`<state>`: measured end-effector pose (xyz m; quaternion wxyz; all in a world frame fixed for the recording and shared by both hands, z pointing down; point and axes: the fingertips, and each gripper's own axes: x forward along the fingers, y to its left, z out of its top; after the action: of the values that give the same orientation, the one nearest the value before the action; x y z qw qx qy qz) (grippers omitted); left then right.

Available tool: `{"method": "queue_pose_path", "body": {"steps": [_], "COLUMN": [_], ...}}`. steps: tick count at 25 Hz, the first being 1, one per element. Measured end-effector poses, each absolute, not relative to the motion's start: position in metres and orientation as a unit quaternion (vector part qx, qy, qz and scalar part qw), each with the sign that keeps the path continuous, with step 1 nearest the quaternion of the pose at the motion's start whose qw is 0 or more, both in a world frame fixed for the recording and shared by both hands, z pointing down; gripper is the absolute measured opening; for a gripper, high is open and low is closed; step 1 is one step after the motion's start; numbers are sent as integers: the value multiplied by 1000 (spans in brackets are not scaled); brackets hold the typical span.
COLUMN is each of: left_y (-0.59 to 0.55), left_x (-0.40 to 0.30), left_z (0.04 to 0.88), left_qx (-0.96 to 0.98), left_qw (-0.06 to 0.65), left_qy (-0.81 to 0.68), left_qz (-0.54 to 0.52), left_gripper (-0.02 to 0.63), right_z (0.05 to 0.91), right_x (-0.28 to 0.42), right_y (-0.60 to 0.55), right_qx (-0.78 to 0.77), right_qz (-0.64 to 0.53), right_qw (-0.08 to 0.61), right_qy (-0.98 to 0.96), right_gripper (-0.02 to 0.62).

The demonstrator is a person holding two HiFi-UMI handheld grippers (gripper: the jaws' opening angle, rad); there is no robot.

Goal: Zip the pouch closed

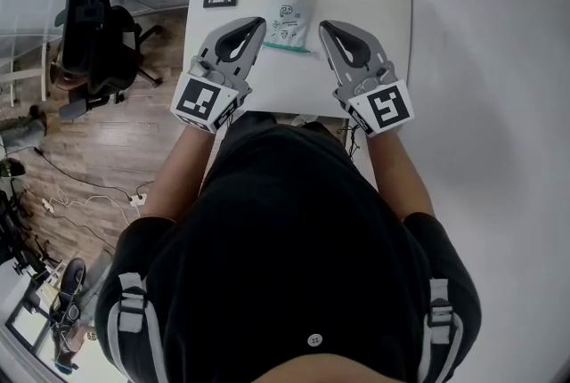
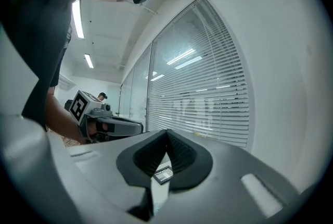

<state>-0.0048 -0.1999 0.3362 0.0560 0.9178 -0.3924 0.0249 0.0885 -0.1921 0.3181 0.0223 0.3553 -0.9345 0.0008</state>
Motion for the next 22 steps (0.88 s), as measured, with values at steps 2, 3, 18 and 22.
{"method": "queue_pose_path", "body": {"steps": [2, 3, 18, 22], "left_y": [-202, -203, -206, -206], "left_x": [-5, -6, -8, -7], "left_z": [334, 334, 333, 330], "left_qx": [917, 916, 916, 916], "left_qw": [53, 53, 50, 48], "left_qy": [-395, -396, -397, -397], "left_qz": [23, 22, 24, 20], "left_gripper": [8, 8, 8, 8], "right_z": [318, 318, 316, 316], "right_x": [88, 88, 89, 90], "right_y": [-193, -194, -195, -194], "right_qx": [355, 355, 357, 360], "right_qz": [-1, -2, -10, -11], "right_qw": [20, 20, 22, 25], "right_qy": [-935, -935, -934, -933], "right_gripper": [9, 9, 9, 9]}}
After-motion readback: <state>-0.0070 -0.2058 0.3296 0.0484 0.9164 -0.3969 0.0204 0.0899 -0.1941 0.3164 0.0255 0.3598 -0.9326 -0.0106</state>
